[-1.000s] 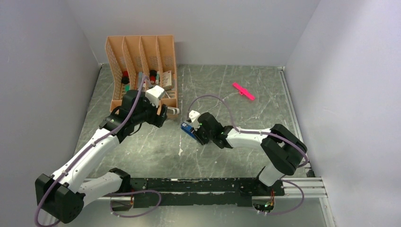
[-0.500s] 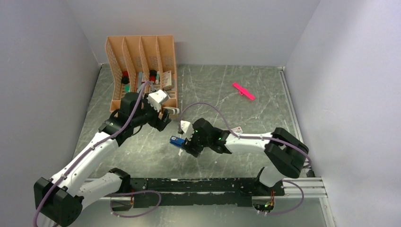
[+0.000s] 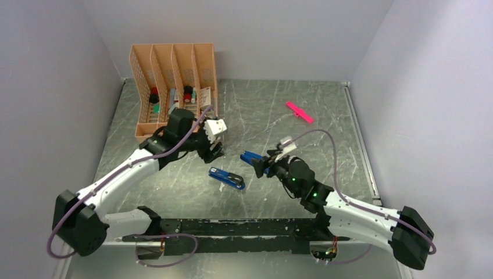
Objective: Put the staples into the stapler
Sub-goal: Open the stapler at the center of the board.
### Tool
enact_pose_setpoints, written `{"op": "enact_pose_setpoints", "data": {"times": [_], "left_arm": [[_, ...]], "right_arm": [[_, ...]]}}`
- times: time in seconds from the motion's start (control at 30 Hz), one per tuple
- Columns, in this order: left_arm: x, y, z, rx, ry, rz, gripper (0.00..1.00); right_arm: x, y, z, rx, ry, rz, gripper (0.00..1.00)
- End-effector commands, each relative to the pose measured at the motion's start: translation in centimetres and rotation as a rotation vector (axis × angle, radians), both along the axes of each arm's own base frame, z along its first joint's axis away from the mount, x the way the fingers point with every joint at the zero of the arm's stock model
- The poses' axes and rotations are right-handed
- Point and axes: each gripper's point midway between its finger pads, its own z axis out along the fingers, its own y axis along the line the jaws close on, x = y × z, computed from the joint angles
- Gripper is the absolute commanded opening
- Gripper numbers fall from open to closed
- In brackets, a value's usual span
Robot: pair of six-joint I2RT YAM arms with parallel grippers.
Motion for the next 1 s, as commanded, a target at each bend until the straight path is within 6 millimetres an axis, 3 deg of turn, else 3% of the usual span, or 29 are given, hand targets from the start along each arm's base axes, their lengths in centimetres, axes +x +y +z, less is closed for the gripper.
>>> {"op": "enact_pose_setpoints", "data": {"times": [0.0,0.1,0.27,0.57,0.77,0.97], "left_arm": [[-2.2,-4.1,1.1,-0.02,-0.053,-0.319,0.71],[-3.8,-5.4,1.0,-0.039,-0.082,-0.44,0.72],[-5.8,-5.9,-0.7,-0.017,-0.166,-0.576,0.68],[-5.5,-7.2,-6.6,0.148,-0.143,-0.639,0.66],[-5.5,-8.7,-9.2,0.157,-0.085,-0.675,0.67],[-5.9,-8.7,-12.1,0.239,-0.036,-0.676,0.66]], "right_arm": [[2.3,-4.4,0.9,0.224,0.022,-0.309,0.75],[2.2,-5.2,-0.2,0.204,0.039,-0.337,0.75],[1.2,-4.5,-1.2,0.146,0.086,-0.261,0.77],[0.1,-4.0,-1.8,0.133,0.093,-0.183,0.77],[0.0,-4.1,-2.4,0.096,0.101,-0.183,0.77],[0.0,-4.5,-2.6,0.099,0.105,-0.196,0.77]]}}
